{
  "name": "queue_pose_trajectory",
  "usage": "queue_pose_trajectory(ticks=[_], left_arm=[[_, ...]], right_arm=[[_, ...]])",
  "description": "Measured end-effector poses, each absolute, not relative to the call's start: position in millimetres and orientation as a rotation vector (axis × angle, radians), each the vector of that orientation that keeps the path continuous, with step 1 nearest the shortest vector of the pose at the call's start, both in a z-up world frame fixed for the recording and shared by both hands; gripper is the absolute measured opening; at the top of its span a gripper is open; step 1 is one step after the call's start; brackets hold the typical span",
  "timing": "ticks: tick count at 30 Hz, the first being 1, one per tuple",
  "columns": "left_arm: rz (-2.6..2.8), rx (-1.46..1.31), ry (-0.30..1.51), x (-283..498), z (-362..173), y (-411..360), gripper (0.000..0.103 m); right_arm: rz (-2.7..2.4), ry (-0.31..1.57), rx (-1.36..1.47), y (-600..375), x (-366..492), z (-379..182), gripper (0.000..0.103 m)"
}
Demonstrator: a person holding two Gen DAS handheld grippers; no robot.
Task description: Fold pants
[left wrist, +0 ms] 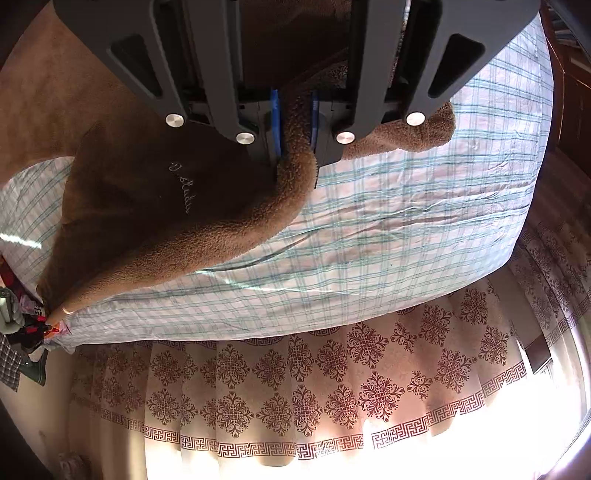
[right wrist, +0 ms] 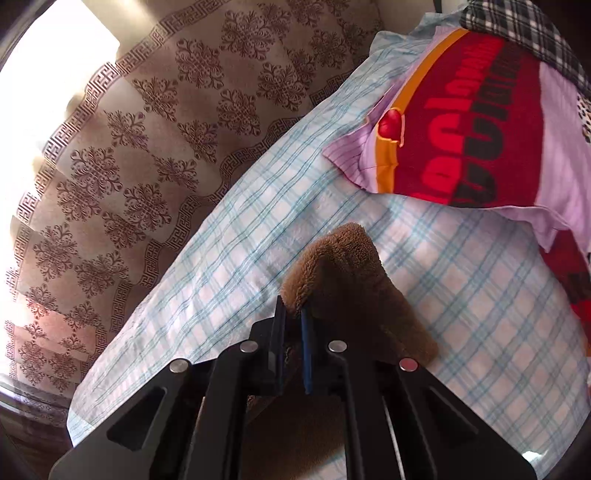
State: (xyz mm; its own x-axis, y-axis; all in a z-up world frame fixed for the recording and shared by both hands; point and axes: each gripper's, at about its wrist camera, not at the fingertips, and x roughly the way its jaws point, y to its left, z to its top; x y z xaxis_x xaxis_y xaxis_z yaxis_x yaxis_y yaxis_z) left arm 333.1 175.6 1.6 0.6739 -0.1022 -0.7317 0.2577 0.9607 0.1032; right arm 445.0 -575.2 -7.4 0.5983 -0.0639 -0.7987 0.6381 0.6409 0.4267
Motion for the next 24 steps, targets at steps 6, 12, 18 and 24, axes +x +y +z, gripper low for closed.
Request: queue_pose_trajectory(ticks=[6,12,18,24], left_arm=[[-0.213,0.192,0.768,291,23,180,0.012],[-0.233,0.186,0.767,239,35,182,0.012],[-0.254,0.189,0.734,190,50,179,0.012],[-0.254,0.202,0.740,140,47,178,0.012]], right_arm=[[-0.421,0.763,0.825,-580,352,32,0.006],[-0.403,0.706,0.879,-580,246,49,0.006],[-0.407,0.678,0.897,-581,158,49,0.006],[-0.382,0.650,0.933,-582,82,34,0.006]])
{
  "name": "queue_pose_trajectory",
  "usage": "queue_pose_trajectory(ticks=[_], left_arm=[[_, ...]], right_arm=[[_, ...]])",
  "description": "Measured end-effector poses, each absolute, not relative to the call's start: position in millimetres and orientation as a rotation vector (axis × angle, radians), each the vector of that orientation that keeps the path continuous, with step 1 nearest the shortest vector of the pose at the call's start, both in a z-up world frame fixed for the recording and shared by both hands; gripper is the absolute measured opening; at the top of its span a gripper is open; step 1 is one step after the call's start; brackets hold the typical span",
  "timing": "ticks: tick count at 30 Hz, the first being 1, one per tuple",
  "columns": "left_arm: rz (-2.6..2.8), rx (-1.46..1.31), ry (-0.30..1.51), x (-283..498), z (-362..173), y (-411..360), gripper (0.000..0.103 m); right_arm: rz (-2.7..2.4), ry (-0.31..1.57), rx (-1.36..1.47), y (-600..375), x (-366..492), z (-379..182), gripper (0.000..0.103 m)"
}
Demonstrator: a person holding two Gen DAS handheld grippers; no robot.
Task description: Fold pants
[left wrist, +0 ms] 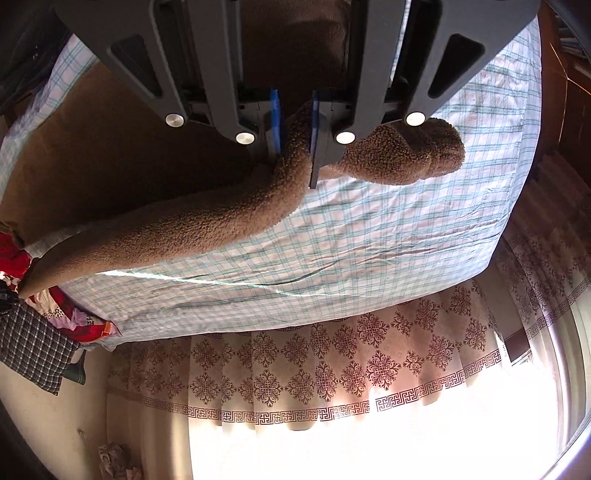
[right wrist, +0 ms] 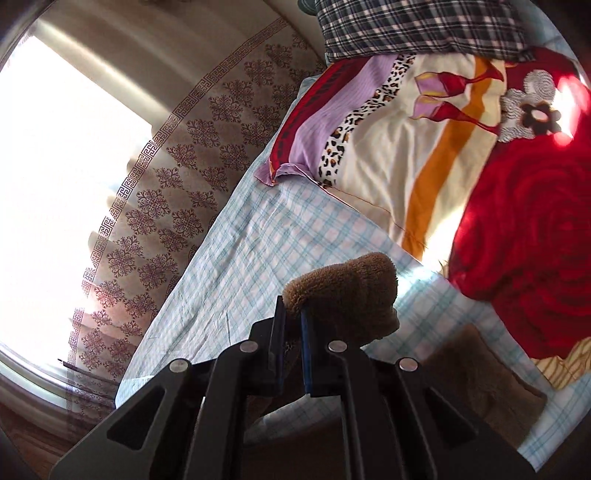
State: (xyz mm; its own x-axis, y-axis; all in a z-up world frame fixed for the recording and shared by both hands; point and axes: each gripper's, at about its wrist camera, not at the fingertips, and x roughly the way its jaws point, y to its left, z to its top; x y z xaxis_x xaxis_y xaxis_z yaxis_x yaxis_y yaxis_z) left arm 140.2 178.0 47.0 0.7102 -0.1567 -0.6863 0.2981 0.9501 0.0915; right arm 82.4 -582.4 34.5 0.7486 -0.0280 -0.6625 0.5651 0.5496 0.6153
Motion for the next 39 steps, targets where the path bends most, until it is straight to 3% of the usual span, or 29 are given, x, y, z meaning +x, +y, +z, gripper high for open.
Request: queue_pose_trajectory(ticks=[11,29,32,36,39], left_arm=[[-0.213,0.266,0.819,84,-2,178,0.012],[-0.261,0.391,0.941,59,-61,176,0.015],[-0.279,0.332,0.964,58,-61,183,0.020],[-0.274,0.321,0.971,56,-57,185,0.021],[-0.282,0.334,0.977,54,-52,182,0.022]], right_arm=[[-0.330,0.624,0.941,-569,7,-9,0.006],[-0.370,0.669,0.983,-556,-72,-92,0.007],[-0.347,0.664,0.983,-557,-69,-86,0.014],[-0.332,0.620,1.028,-565,-65,-79,0.044],[-0.366,0.657,1.016,-569,-52,-79,0.045]])
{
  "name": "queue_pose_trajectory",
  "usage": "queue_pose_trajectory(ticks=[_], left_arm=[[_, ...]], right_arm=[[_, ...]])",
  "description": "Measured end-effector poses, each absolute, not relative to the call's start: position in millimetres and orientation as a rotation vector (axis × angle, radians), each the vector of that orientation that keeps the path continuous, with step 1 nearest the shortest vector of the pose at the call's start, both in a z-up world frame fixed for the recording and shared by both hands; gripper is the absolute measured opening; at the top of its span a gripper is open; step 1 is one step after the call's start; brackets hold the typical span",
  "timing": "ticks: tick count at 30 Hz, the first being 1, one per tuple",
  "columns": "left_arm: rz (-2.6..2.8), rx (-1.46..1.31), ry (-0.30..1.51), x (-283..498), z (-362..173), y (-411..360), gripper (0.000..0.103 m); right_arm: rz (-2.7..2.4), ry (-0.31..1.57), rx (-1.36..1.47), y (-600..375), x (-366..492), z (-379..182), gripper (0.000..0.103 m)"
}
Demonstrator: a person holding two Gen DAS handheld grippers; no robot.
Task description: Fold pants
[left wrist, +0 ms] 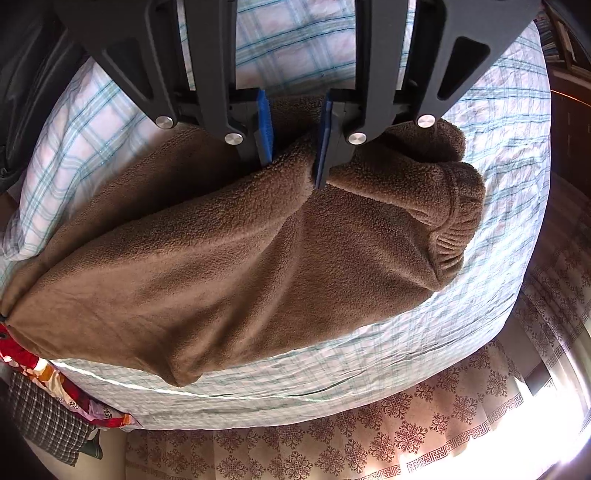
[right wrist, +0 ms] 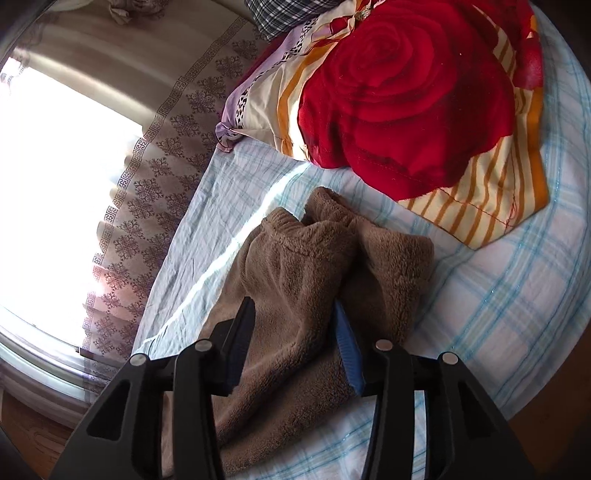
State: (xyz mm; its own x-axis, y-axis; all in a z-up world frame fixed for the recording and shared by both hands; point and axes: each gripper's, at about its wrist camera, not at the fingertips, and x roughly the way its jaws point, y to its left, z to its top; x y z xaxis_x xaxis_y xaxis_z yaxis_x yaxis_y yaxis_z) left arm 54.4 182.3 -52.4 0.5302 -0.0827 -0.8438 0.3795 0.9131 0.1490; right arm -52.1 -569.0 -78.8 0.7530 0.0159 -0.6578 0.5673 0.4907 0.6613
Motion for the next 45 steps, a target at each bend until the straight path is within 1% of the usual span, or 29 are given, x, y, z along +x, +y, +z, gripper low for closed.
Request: queue_pose_trajectory(ticks=[2,4,5,6,7,8,9,10,12,13,14,15,19,23,27,30,34,37,38,39,40,43,44,45], left_arm=[[-0.288,0.336,0.979,52,-47,182,0.027],[-0.294,0.324,0.983,50,-40,185,0.030],[-0.301,0.307,0.984,47,-36,188,0.036],[-0.310,0.283,0.983,45,-32,191,0.039],[-0.320,0.246,0.980,43,-28,194,0.045],[-0.329,0.196,0.974,43,-24,196,0.047],[-0.337,0.137,0.972,44,-21,198,0.047],[-0.352,0.080,0.972,46,-18,197,0.047],[-0.383,0.012,0.953,51,-11,187,0.047],[-0.395,-0.007,0.940,53,-9,180,0.053],[-0.403,-0.029,0.930,57,-7,170,0.062],[-0.418,-0.066,0.920,62,-7,161,0.064],[-0.498,-0.213,0.917,86,-17,117,0.065],[-0.525,-0.086,0.973,93,-39,77,0.065],[-0.482,0.013,1.065,88,-66,75,0.065],[-0.455,0.013,1.100,82,-82,91,0.064],[-0.453,0.037,1.088,74,-85,95,0.065],[-0.445,0.035,1.090,72,-81,96,0.065],[-0.442,0.025,1.089,71,-79,100,0.065],[-0.437,0.017,1.086,69,-76,103,0.065],[-0.427,0.009,1.080,68,-73,106,0.065],[-0.387,-0.050,1.059,59,-60,126,0.065],[-0.366,-0.078,1.050,56,-56,135,0.070],[-0.345,-0.109,1.037,53,-51,145,0.073]], right_arm=[[-0.421,0.712,0.997,-571,-43,-82,0.044],[-0.436,0.712,0.995,-572,-37,-84,0.044],[-0.442,0.707,0.998,-572,-35,-86,0.044],[-0.443,0.695,1.007,-573,-34,-87,0.044],[-0.445,0.684,1.009,-574,-32,-87,0.042],[-0.452,0.678,0.999,-573,-30,-87,0.038],[-0.460,0.680,0.984,-572,-28,-87,0.026],[-0.461,0.677,0.967,-570,-27,-85,0.019],[-0.460,0.670,0.922,-566,-27,-77,0.014],[-0.457,0.662,0.906,-565,-28,-72,0.013],[-0.455,0.655,0.895,-564,-31,-67,0.013],[-0.453,0.646,0.886,-563,-32,-61,0.012],[-0.435,0.620,0.857,-558,-40,-44,0.011],[-0.426,0.570,0.847,-557,-54,-23,0.010],[-0.450,0.536,0.833,-556,-74,-8,0.010],[-0.507,0.616,0.799,-556,-79,-31,0.010],[-0.579,0.731,0.756,-556,-78,-71,0.011],[-0.603,0.742,0.725,-553,-79,-74,0.012],[-0.615,0.752,0.702,-551,-78,-71,0.013],[-0.627,0.759,0.683,-550,-78,-67,0.016],[-0.641,0.759,0.671,-548,-78,-63,0.022],[-0.684,0.698,0.627,-542,-88,-42,0.031],[-0.702,0.679,0.610,-539,-90,-35,0.031],[-0.724,0.666,0.584,-535,-92,-27,0.031]])
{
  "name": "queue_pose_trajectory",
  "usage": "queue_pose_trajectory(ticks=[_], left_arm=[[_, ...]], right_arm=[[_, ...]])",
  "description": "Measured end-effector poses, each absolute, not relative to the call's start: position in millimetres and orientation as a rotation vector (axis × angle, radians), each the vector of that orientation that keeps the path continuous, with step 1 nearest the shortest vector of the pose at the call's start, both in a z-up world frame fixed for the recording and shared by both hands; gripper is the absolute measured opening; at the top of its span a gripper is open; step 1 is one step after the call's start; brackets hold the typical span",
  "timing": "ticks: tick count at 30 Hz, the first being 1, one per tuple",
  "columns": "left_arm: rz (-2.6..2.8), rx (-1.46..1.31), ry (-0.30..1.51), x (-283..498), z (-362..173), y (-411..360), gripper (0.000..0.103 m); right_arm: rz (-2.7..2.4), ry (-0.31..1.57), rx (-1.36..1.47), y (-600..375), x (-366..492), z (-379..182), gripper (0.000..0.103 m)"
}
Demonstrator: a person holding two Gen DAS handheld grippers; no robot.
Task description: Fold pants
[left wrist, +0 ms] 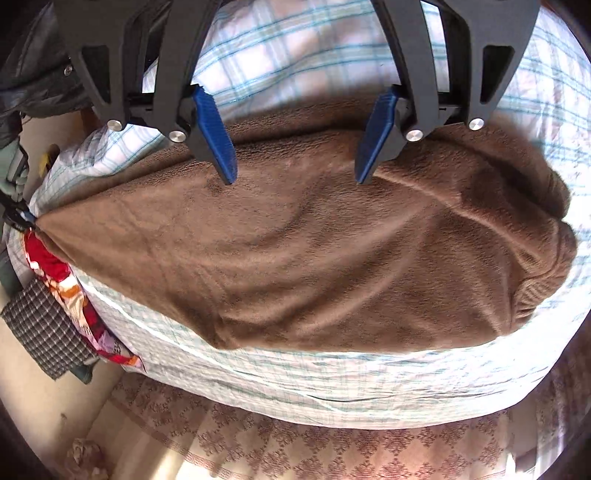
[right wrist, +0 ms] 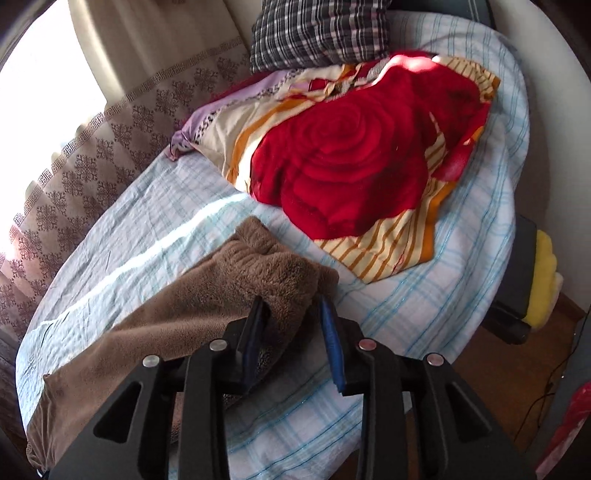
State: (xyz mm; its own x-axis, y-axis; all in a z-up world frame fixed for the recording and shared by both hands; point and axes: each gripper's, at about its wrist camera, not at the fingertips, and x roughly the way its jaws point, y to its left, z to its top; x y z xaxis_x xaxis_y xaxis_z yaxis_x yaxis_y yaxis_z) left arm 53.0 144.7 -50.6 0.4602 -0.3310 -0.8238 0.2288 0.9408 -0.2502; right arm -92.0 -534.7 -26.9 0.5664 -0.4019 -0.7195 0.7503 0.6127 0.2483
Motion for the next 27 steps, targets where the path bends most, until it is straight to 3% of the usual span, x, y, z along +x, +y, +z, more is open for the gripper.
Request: queue_pose_trajectory(ticks=[9,16,20,25,27], left_arm=[[-0.114,-0.404,0.939,55,-28,247,0.089],[0.036,-0.559,0.972,80,-54,281,0.087],[0.067,-0.565,0.981,83,-60,282,0.032],[0.103,-0.577,0.969,76,-67,284,0.012],[0.136,-0.550,0.971,71,-65,286,0.009]], right_arm=[[-0.366,0.688,0.240,-399,-17,16,0.033],[0.156,0.809,0.110,-233,44,-7,0.034],[0.320,0.877,0.049,-166,57,-23,0.034],[0.382,0.992,-0.001,-127,55,-53,0.034],[0.410,1.043,-0.001,-123,47,-64,0.034]])
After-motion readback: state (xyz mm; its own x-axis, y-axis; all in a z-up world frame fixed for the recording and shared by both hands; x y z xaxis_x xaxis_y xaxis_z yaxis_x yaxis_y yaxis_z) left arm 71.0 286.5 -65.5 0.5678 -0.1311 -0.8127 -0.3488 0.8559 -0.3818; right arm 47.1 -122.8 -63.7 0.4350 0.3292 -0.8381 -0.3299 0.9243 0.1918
